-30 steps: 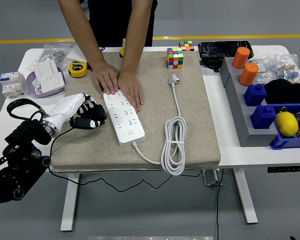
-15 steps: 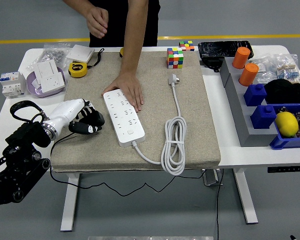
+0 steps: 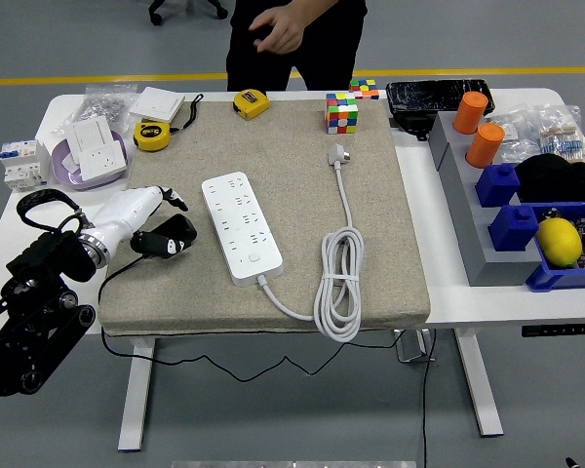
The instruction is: Pick up the plug,place it near the board,insert it into the board,press the button
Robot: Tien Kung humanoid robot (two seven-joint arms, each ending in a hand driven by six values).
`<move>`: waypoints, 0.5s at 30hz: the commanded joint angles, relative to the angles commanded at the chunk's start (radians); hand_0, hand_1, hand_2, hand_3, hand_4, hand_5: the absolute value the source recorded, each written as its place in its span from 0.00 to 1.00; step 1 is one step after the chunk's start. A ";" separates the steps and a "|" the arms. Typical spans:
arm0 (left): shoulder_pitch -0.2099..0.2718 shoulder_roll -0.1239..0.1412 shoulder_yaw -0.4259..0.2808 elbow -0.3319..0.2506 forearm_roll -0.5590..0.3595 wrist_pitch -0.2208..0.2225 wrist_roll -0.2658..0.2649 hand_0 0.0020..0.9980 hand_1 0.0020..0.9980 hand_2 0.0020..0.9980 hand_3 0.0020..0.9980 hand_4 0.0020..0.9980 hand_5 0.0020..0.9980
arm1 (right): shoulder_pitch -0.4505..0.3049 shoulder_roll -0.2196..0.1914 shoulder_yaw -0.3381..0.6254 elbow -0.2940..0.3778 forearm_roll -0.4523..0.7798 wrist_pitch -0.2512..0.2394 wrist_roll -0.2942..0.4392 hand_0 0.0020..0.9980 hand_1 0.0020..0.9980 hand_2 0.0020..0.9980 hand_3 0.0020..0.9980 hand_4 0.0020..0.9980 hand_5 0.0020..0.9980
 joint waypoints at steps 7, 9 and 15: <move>0.029 -0.009 -0.065 -0.093 -0.042 -0.057 0.028 0.93 1.00 0.94 0.85 1.00 0.38 | -0.004 0.001 0.002 0.000 0.000 0.000 0.001 0.83 0.76 0.74 0.77 1.00 0.94; 0.051 -0.028 -0.116 -0.142 -0.112 -0.019 0.003 0.93 1.00 0.94 0.85 1.00 0.38 | -0.004 0.001 0.005 0.000 -0.001 -0.001 0.000 0.83 0.76 0.74 0.77 1.00 0.94; 0.120 -0.097 -0.269 -0.283 -0.356 0.105 -0.111 0.90 1.00 0.94 0.88 1.00 0.66 | -0.008 0.006 0.012 0.000 -0.005 -0.001 0.000 0.83 0.75 0.74 0.77 1.00 0.94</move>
